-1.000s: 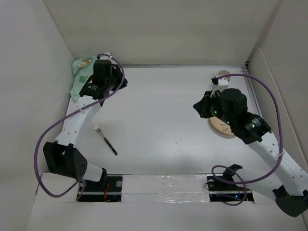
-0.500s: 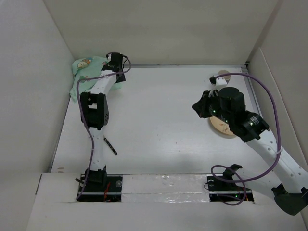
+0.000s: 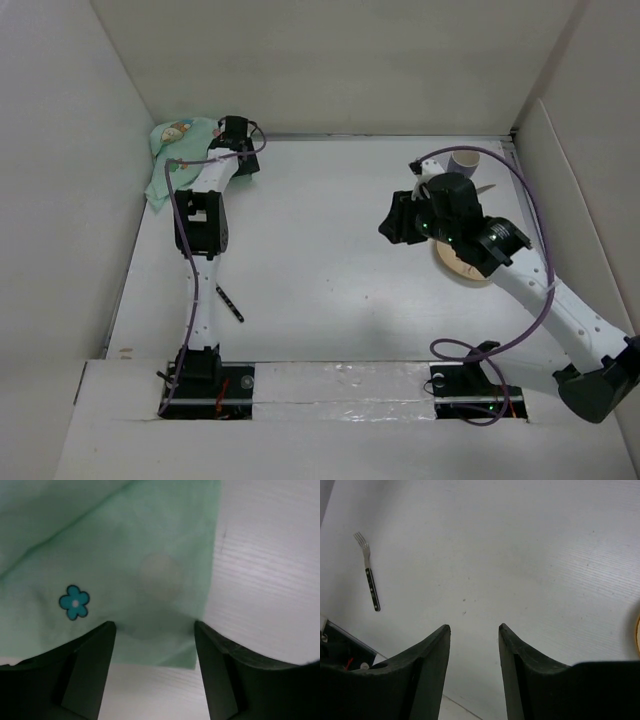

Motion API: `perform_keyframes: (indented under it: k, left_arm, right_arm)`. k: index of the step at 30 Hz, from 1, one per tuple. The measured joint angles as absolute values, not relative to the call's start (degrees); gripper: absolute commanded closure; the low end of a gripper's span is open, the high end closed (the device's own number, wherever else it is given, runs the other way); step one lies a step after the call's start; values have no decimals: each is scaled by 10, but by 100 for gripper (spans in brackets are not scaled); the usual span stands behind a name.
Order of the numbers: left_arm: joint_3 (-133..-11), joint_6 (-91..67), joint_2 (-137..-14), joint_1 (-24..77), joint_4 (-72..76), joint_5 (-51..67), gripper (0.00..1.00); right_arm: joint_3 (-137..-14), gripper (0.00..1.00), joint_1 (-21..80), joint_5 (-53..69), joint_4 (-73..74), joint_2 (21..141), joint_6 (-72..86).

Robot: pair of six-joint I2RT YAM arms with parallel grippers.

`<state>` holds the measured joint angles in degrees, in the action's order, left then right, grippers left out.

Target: Set the dinner table for one person

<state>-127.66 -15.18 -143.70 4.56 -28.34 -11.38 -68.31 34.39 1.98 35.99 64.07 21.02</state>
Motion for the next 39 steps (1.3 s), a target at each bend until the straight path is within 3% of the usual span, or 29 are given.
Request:
perform_keyframes:
  k: [2, 5, 6, 7, 9, 10, 17, 26, 28, 29, 32, 39]
  left_arm:
    - [-1283, -152, -1446, 48, -277, -100, 42]
    - [-1282, -148, -1446, 53, -281, -87, 54]
    - [-1281, -147, -1446, 54, -281, -86, 67]
    - [-1281, -147, -1446, 56, -282, -86, 69]
    - [-1281, -144, -1446, 57, -284, -88, 100]
    - [-1279, -142, -1445, 58, -284, -89, 100]
    - [-1166, -172, -1376, 104, -258, -6, 100]
    - [-1152, -298, -1366, 335, -196, 162, 100]
    - [-1145, -313, -1357, 371, -189, 161, 81]
    - [-1131, -317, -1345, 378, -186, 153, 60]
    - [-1054, -325, -1278, 354, -181, 111, 39]
    - [-1056, -290, -1216, 138, -189, -51, 40]
  right_arm:
    - [-691, 51, 346, 22, 359, 657, 207]
    - [-705, 51, 350, 25, 357, 671, 202]
    - [-709, 51, 350, 26, 356, 673, 201]
    - [-714, 51, 350, 26, 356, 675, 199]
    - [-722, 51, 350, 26, 355, 675, 194]
    - [-725, 51, 350, 25, 355, 675, 192]
    - [-734, 51, 333, 24, 352, 676, 178]
    - [-731, 48, 297, 27, 337, 679, 176]
    - [-729, 48, 291, 32, 330, 679, 177]
    - [-727, 49, 287, 35, 327, 679, 178]
    - [-721, 48, 281, 43, 321, 679, 179]
    - [-695, 48, 279, 59, 311, 667, 180]
